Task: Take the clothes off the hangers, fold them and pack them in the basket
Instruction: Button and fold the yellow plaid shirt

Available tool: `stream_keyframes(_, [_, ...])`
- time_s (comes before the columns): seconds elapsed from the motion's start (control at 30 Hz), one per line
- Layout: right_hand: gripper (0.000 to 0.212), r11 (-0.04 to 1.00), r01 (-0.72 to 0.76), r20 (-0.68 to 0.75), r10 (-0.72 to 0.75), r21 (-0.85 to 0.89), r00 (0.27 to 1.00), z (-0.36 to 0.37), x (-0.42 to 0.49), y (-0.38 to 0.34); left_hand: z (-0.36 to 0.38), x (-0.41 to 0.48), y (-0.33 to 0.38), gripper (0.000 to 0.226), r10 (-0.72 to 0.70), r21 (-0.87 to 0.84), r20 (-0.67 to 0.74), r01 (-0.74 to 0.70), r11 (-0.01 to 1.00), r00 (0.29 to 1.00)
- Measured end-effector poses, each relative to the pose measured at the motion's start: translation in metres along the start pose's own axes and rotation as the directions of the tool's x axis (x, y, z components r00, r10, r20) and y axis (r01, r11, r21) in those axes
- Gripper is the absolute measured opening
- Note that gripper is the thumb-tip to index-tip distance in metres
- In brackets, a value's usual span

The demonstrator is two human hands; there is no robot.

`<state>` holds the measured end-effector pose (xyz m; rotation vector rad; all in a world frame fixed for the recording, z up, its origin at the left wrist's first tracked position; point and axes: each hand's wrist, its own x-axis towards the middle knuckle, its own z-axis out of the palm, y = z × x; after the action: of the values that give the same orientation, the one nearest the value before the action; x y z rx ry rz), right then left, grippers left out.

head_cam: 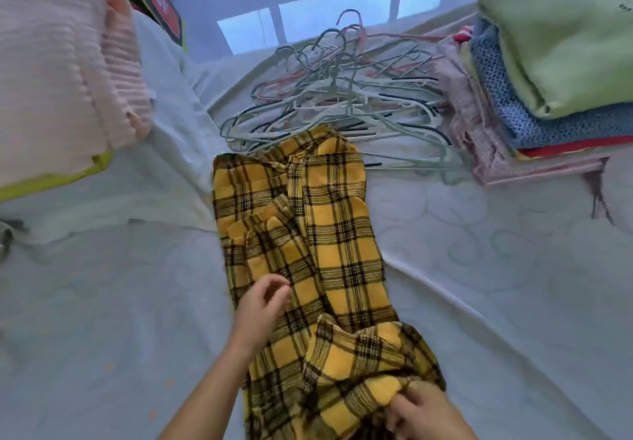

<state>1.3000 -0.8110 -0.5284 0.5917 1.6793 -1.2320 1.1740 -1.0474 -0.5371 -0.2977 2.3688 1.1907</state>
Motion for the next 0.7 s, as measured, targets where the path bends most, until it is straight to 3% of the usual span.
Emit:
stream_keyframes(0.07, [0.029, 0.993, -0.081, -0.260, 0.101, 0.084, 0.960, -0.002, -0.001, 0.001, 0.021, -0.042, -0.014, 0.008, -0.020, 0.009, 0.156, 0.019, 1.000, 0.987])
stream_keyframes(0.13, [0.029, 0.941, -0.012, -0.528, 0.200, 0.338, 0.826, -0.014, -0.005, 0.006, 0.036, -0.067, -0.017, 0.023, -0.095, -0.021, 0.252, 0.104, 0.994, 0.963])
stream_keyframes(0.2, [0.031, 0.813, 0.039, -0.530, 0.342, 0.582, 0.776, -0.019, -0.001, 0.009, 0.041, -0.076, -0.017, 0.040, -0.103, 0.023, 0.289, 0.101, 0.995, 0.952])
stream_keyframes(0.27, [0.043, 0.654, -0.031, -0.337, 0.430, 0.756, 0.837, -0.012, -0.003, -0.001, 0.039, -0.071, -0.014, 0.062, 0.030, 0.076, 0.253, -0.051, 0.996, 0.967])
stream_keyframes(0.3, [0.042, 0.637, -0.089, -0.249, 0.421, 0.765, 0.872, -0.007, -0.003, -0.004, 0.037, -0.063, -0.010, 0.070, 0.101, 0.092, 0.286, -0.132, 0.987, 0.953])
stream_keyframes(0.4, [0.033, 0.803, -0.163, -0.182, 0.319, 0.574, 0.930, -0.005, -0.014, -0.014, 0.033, -0.043, 0.012, 0.076, 0.175, 0.247, 0.522, -0.345, 0.906, 0.835])
stream_keyframes(0.47, [0.032, 0.921, -0.015, -0.262, 0.127, 0.390, 0.957, -0.017, -0.038, -0.032, 0.029, -0.036, 0.019, 0.071, 0.148, 0.289, 0.591, -0.380, 0.879, 0.793])
stream_keyframes(0.53, [0.043, 0.977, 0.179, -0.344, -0.130, 0.116, 0.930, -0.037, -0.069, -0.069, 0.019, -0.034, 0.015, 0.070, 0.111, 0.260, 0.612, -0.332, 0.907, 0.783])
stream_keyframes(0.57, [0.045, 0.965, 0.250, -0.345, -0.261, -0.076, 0.902, -0.046, -0.080, -0.092, 0.012, -0.037, 0.010, 0.067, 0.100, 0.232, 0.628, -0.308, 0.923, 0.772])
stream_keyframes(0.63, [0.037, 0.835, 0.381, -0.244, -0.496, -0.398, 0.833, -0.057, -0.080, -0.144, -0.003, -0.041, -0.002, 0.043, 0.137, 0.057, 0.629, -0.222, 0.973, 0.765])
stream_keyframes(0.7, [0.022, 0.694, 0.507, -0.210, -0.673, -0.512, 0.709, -0.059, -0.052, -0.202, -0.016, -0.044, -0.005, 0.017, 0.205, -0.283, 0.508, -0.063, 0.957, 0.837])
